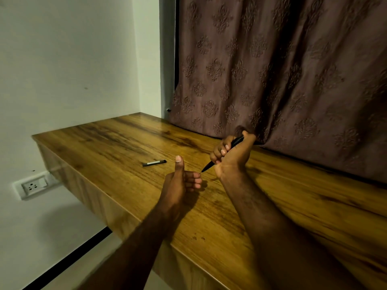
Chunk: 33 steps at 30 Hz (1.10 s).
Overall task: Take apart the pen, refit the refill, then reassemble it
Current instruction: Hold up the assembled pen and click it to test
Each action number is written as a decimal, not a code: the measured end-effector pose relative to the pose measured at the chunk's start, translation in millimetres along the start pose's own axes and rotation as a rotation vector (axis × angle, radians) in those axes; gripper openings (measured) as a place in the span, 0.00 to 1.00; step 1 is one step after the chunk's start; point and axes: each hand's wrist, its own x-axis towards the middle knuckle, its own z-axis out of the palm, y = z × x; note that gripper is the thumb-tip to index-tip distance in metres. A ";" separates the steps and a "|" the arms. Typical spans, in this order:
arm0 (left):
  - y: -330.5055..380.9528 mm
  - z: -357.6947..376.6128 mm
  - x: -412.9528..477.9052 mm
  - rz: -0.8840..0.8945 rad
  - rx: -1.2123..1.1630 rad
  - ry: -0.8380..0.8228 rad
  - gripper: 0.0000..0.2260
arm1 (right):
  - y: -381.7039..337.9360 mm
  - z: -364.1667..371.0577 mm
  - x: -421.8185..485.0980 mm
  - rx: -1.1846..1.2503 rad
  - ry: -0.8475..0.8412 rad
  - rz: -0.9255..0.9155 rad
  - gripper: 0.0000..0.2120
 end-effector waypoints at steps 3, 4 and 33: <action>-0.3 -1.5 -1.0 0.004 0.014 -0.023 0.39 | 5.1 -0.1 -3.3 -0.018 0.007 -0.001 0.26; 0.0 -2.1 -1.1 0.004 0.010 -0.034 0.39 | 6.8 0.0 -4.6 -0.023 0.011 0.000 0.26; 29.9 -96.2 17.1 0.121 0.039 0.038 0.09 | 49.0 -50.0 14.5 -0.782 -0.365 0.076 0.04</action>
